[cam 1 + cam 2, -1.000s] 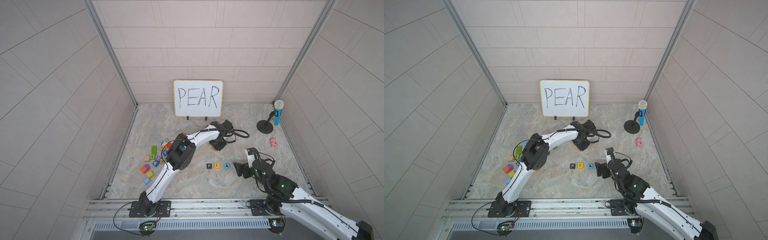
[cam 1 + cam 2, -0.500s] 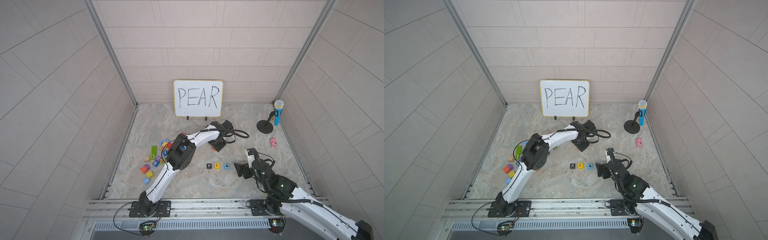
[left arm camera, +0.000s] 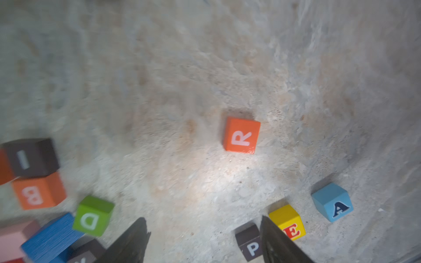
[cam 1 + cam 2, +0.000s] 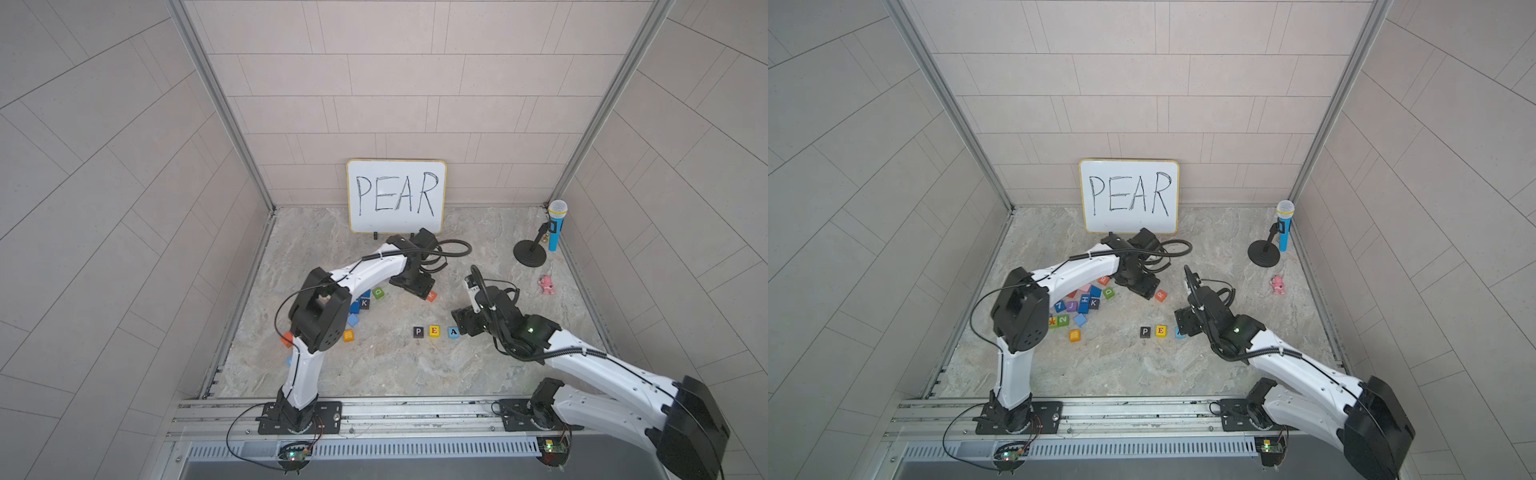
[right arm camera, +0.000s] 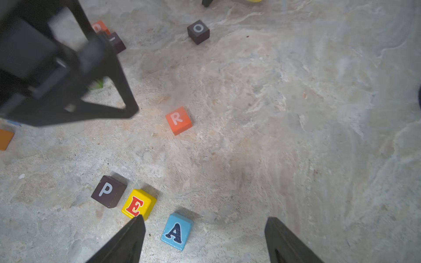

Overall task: Spell the uppercase word “pear” with letter blocks
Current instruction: Place the letter block at the center of the board, then pick up the letter block from the center of the board.

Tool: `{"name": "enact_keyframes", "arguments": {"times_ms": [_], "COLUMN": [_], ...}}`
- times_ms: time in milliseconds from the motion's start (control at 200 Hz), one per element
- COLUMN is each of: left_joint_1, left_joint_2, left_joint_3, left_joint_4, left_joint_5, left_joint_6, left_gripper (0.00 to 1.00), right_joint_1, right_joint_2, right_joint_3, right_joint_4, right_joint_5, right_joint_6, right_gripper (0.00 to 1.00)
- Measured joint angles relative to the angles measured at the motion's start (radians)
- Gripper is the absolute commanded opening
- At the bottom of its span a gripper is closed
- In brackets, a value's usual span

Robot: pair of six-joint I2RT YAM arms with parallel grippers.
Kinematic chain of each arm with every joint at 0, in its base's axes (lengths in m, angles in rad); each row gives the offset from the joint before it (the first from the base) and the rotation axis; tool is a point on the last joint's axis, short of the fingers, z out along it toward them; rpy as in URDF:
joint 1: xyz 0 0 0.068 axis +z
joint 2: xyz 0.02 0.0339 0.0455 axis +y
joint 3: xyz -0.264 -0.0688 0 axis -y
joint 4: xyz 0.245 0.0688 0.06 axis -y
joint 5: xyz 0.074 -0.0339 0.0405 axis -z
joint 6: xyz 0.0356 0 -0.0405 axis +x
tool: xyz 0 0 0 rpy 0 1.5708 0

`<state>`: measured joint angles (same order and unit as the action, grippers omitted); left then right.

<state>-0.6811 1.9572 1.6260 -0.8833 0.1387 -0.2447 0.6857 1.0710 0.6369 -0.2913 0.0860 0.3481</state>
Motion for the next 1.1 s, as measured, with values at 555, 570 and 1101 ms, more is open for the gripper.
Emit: {"name": "enact_keyframes", "arguments": {"times_ms": [555, 570, 1101], "left_joint_1": [0.129, 0.129, 0.136], "left_joint_2": [-0.240, -0.241, -0.250], "left_joint_3": [-0.326, -0.326, -0.331], "left_joint_4": [0.106, 0.107, 0.125], "left_joint_5": [-0.007, -0.007, 0.000], "left_joint_6": [-0.187, -0.188, -0.188], "left_gripper": [1.00, 1.00, 1.00], "right_joint_1": [-0.077, -0.077, -0.078], "right_joint_2": [0.574, 0.588, 0.832], "right_joint_3": [0.418, 0.431, 0.603], "right_joint_4": [-0.061, -0.064, -0.134], "right_joint_5": [-0.156, -0.158, -0.148], "right_joint_6": [-0.203, -0.207, -0.286], "right_gripper": [0.77, 0.76, 0.54]}}
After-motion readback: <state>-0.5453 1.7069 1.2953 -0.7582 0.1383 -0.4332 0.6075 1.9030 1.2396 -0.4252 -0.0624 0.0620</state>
